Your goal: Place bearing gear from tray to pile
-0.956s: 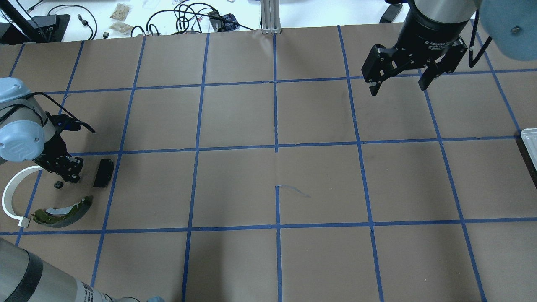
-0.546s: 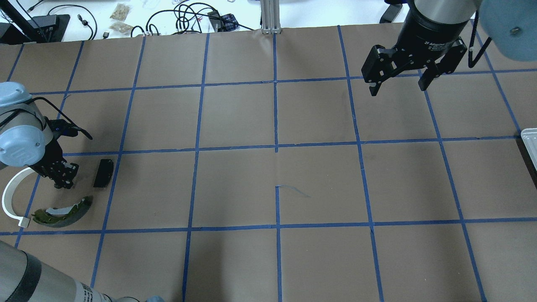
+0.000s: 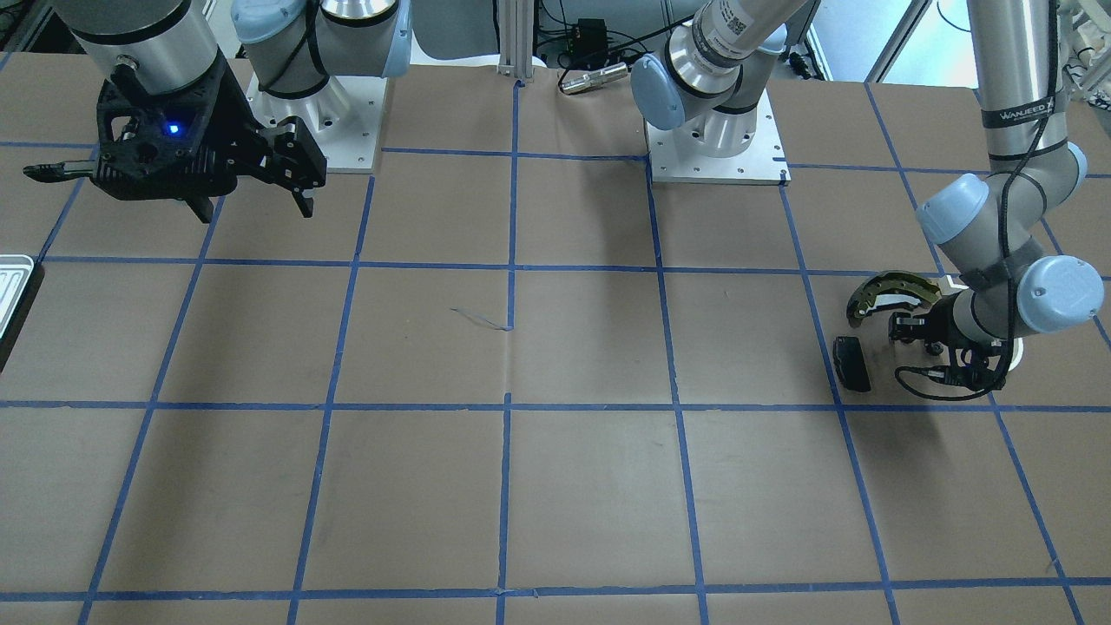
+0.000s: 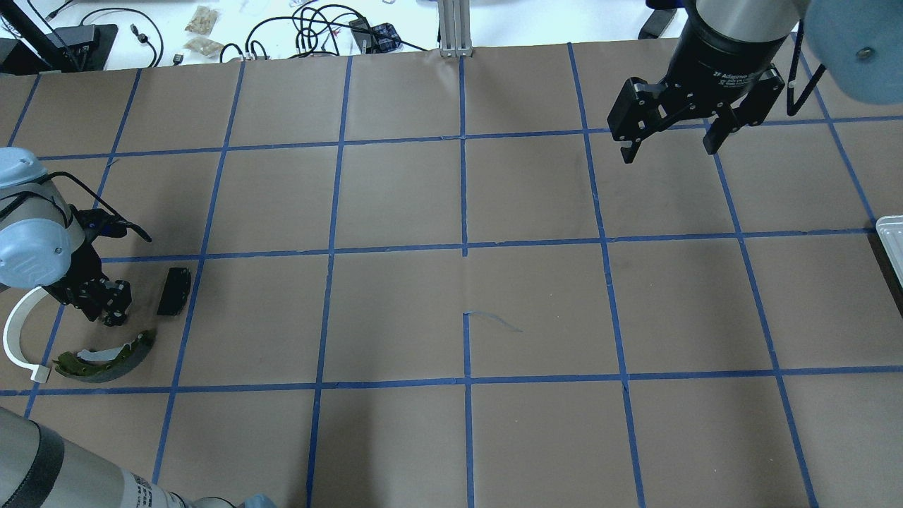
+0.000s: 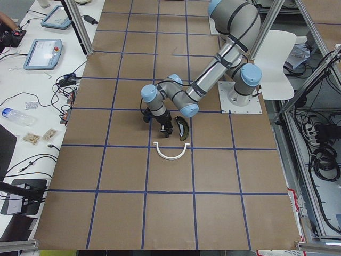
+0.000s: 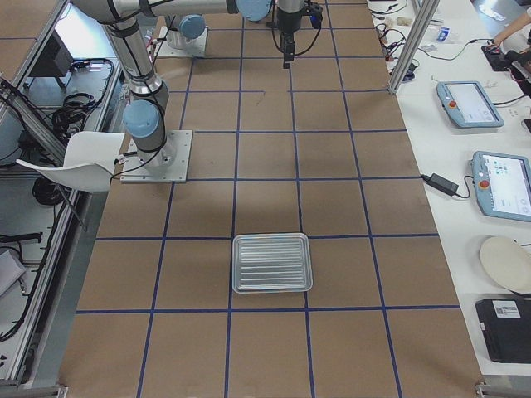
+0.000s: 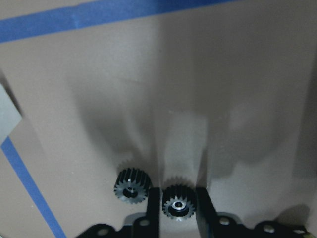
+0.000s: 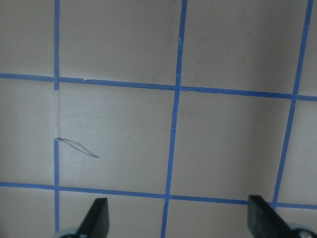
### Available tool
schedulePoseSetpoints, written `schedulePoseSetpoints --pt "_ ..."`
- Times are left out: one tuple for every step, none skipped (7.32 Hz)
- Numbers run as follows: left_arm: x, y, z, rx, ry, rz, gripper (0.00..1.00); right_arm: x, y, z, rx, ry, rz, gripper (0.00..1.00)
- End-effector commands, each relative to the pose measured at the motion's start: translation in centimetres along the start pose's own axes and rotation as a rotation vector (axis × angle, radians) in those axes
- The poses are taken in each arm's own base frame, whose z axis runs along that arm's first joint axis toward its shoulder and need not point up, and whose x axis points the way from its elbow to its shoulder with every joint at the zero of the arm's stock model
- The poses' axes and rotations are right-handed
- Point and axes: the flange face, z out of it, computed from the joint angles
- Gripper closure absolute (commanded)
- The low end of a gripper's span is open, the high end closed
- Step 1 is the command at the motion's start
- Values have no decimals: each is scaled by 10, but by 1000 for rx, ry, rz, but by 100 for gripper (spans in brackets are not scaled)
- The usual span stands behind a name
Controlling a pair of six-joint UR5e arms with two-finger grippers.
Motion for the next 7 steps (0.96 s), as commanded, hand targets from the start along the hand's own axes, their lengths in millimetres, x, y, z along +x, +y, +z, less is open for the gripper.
schedulePoseSetpoints --pt "3 -1 -16 15 -19 5 8 0 0 0 0 0 0 0" --pt "5 -1 -27 31 -30 6 8 0 0 0 0 0 0 0" --pt "11 -5 -49 54 -50 18 8 0 0 0 0 0 0 0" --pt "16 -11 -85 66 -61 40 8 0 0 0 0 0 0 0" --pt "24 -16 -120 88 40 40 8 -1 0 0 0 0 -1 0" --pt "36 -17 -150 88 118 -55 8 0 0 0 0 0 0 0" --pt "60 -16 -184 127 189 -46 8 -1 0 0 0 0 -1 0"
